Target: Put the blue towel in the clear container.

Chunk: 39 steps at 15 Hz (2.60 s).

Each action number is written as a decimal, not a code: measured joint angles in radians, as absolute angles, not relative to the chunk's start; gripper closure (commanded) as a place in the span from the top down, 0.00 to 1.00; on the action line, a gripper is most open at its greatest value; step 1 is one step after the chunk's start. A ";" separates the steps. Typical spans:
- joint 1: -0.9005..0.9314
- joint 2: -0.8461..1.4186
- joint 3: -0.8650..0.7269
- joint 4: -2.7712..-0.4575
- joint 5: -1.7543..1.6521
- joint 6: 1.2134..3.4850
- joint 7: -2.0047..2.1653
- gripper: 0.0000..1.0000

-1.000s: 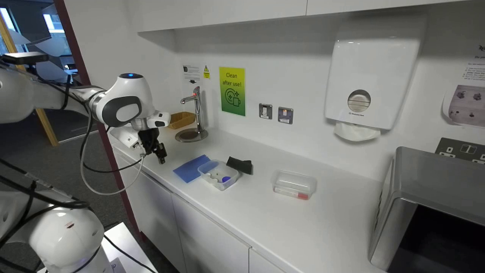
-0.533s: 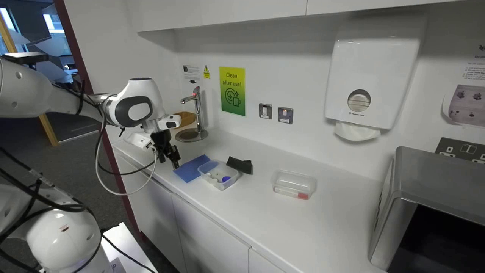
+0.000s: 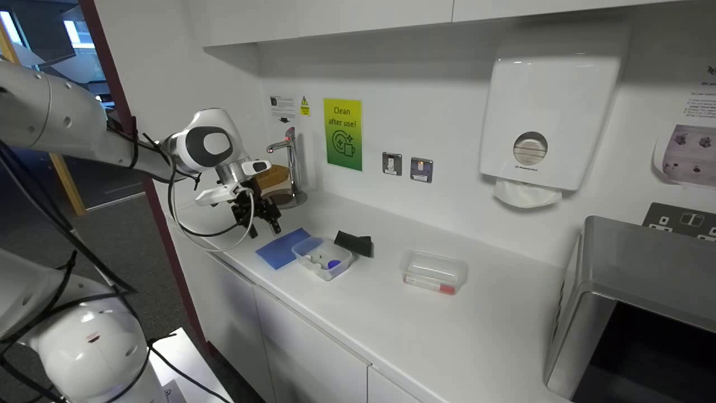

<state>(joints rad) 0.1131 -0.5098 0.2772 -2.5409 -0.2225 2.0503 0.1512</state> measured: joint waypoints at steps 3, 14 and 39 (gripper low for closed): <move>0.118 -0.492 0.277 -2.535 -0.223 2.050 0.151 1.00; 0.118 -0.480 0.275 -2.535 -0.223 2.050 0.151 1.00; 0.229 0.078 0.320 -2.085 -0.385 2.051 0.413 1.00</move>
